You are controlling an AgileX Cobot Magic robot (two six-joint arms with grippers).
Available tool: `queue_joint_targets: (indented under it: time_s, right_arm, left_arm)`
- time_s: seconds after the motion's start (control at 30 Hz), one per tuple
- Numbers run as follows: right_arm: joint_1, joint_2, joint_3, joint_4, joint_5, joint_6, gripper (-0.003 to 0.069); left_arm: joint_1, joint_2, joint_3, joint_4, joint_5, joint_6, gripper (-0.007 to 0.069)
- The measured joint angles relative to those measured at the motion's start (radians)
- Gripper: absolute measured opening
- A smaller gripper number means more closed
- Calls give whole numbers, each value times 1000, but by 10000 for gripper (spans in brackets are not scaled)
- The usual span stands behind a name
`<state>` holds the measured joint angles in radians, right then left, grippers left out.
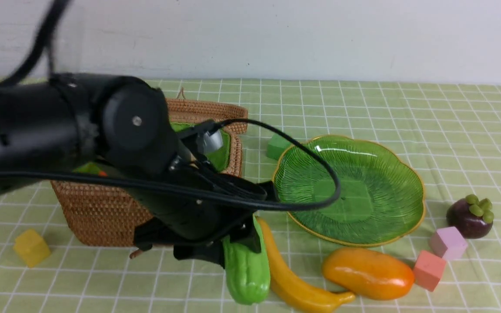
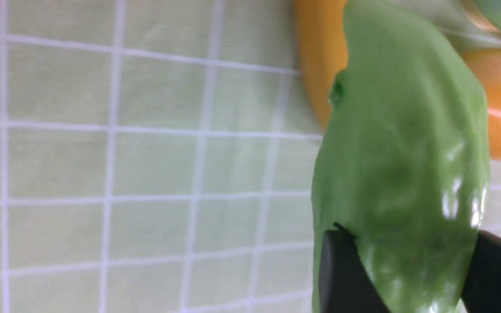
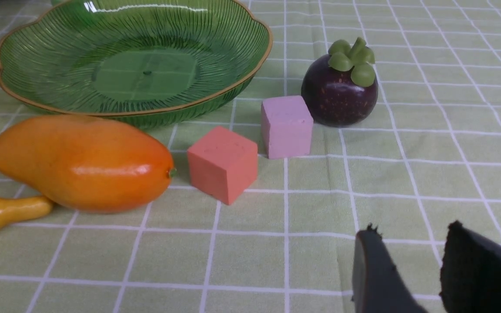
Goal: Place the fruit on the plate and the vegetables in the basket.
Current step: Take a chayote with your left arm and place it on the basket on the left.
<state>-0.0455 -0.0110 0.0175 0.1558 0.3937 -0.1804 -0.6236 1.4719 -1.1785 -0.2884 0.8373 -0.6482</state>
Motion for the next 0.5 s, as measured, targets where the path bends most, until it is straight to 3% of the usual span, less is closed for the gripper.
queue_joint_targets:
  time_s: [0.13,0.37,0.5]
  right_arm:
    - [0,0,0,0,0,0,242]
    - [0,0,0,0,0,0,242]
    - [0,0,0,0,0,0,242]
  left_arm:
    - [60,-114,-18,18,-29,-10,330]
    - [333,-83,-68,52,-219,-64,330]
    - [378,5,-71,49,-275,-120,330]
